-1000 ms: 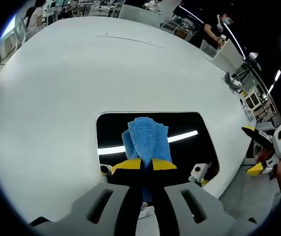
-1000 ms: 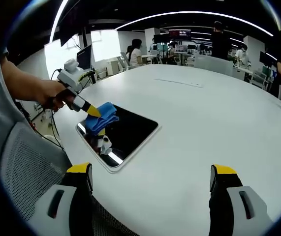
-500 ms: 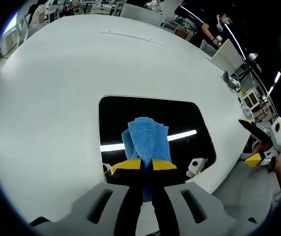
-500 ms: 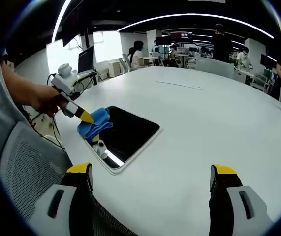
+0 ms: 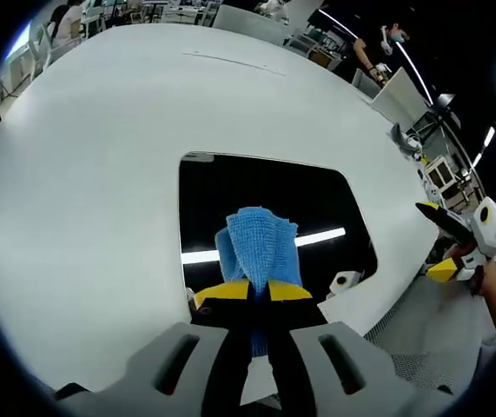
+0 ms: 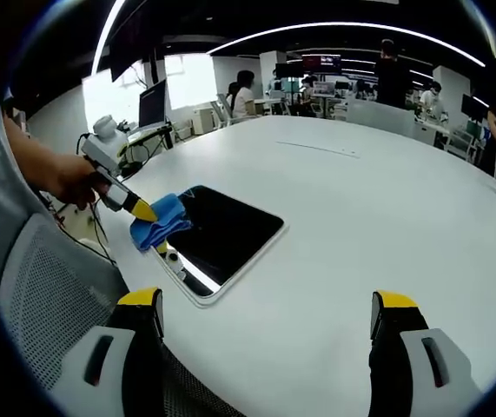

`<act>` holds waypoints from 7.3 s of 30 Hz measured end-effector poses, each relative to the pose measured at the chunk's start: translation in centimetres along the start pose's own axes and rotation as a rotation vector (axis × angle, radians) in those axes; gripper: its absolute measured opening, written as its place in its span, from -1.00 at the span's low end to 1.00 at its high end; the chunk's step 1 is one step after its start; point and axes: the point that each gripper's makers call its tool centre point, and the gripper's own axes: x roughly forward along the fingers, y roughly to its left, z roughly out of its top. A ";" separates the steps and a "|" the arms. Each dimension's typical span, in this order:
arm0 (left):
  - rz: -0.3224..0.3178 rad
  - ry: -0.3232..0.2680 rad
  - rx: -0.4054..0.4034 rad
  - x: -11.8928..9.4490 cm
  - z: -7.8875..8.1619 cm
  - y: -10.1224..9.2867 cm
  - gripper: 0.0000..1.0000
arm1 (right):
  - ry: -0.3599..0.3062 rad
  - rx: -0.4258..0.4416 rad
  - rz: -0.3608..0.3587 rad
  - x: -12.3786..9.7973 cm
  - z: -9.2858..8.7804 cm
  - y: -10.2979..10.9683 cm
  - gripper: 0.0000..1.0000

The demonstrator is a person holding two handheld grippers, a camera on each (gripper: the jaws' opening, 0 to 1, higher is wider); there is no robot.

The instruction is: Wipe the mirror surface with the cleaning cloth until all visible marks leave the cleaned area.

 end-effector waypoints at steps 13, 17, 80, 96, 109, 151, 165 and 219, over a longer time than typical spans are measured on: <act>-0.003 0.013 0.014 -0.1 -0.2 -0.1 -0.95 | 0.002 0.010 -0.009 -0.1 0.0 -0.2 0.97; -0.007 0.019 0.009 -0.2 -0.4 -0.2 -0.95 | 0.003 0.011 -0.007 -0.1 -0.1 -0.1 0.97; 0.026 0.019 -0.031 -0.9 1.4 3.4 -0.95 | 0.003 0.022 -0.017 0.1 -0.2 -0.5 0.97; 0.045 0.006 0.018 1.1 5.1 4.1 -0.95 | 0.004 0.036 -0.023 0.1 -0.3 -0.7 0.97; 0.050 0.007 0.027 2.8 8.1 4.8 -0.94 | 0.012 0.039 -0.021 0.1 -0.4 -0.6 0.97; 0.038 -0.075 0.029 -3.4 11.1 6.1 -0.94 | 0.007 0.029 -0.026 0.0 -0.3 -0.8 0.97; 0.140 0.042 0.091 -2.3 4.6 10.7 -0.89 | 0.007 0.019 -0.011 0.1 -0.2 -0.3 0.97; -0.008 -0.401 0.355 -13.0 6.3 12.6 0.98 | -0.046 -0.045 -0.011 -0.4 1.6 -0.5 0.97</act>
